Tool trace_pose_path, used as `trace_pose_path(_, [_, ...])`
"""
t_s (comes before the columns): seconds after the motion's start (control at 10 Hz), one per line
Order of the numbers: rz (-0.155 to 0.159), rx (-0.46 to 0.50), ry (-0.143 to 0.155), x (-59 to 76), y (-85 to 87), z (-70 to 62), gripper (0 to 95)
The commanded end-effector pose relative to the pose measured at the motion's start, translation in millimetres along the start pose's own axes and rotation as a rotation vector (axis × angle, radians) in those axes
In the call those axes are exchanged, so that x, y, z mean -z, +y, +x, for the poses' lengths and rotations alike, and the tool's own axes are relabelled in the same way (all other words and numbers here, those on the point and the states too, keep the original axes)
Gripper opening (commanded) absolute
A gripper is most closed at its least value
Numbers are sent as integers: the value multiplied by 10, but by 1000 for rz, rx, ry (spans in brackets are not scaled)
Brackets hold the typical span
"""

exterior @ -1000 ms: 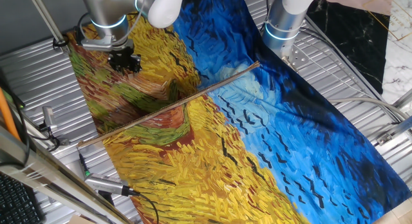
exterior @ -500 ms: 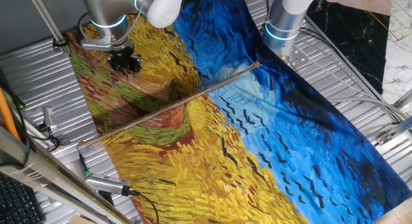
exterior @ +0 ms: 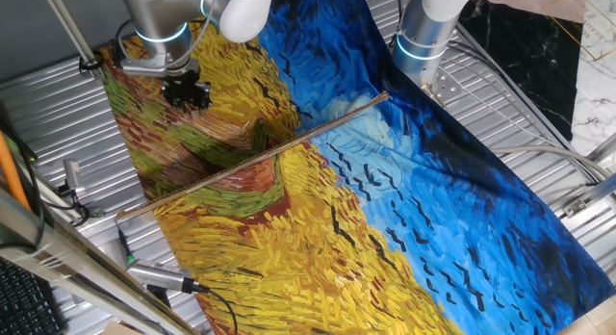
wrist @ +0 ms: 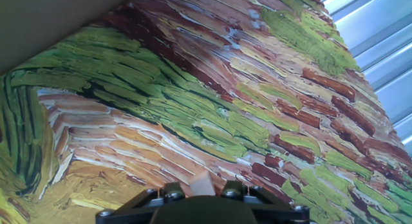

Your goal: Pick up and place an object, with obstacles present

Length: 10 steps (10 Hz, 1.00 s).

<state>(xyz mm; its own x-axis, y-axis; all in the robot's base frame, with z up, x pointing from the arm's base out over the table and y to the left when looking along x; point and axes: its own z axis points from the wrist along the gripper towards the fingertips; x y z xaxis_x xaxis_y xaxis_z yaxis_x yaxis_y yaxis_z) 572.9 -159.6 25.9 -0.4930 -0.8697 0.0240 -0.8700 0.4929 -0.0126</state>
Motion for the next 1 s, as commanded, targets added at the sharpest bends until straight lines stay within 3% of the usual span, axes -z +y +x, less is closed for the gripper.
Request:
trace_pose_path(0.1, [2, 3, -2, -32, -20, -3, 380])
trace_pose_path(0.6, [-1, 20, -6, -50, -15, 7, 380])
trace_pose_path(1.0, [-17, 71, -26, -60, 3, 24, 380])
